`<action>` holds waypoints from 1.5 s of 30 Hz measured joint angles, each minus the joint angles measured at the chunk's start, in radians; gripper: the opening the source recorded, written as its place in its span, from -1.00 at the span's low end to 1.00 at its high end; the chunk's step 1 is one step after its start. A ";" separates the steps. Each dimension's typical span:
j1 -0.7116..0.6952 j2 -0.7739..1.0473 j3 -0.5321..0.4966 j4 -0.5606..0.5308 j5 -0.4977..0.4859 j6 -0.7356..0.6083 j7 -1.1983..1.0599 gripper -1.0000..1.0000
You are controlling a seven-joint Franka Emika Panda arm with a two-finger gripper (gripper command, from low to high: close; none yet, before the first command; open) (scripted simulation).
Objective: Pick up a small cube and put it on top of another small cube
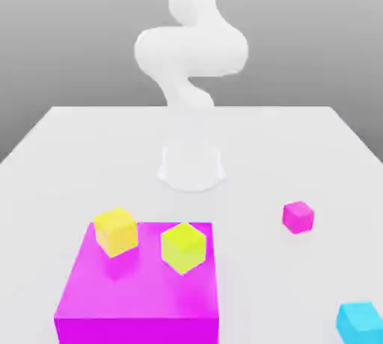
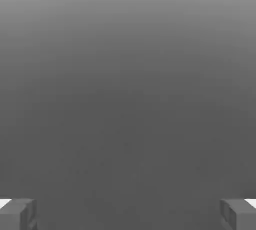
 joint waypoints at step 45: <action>0.429 1.155 0.029 0.075 -0.022 0.341 -1.084 -1.00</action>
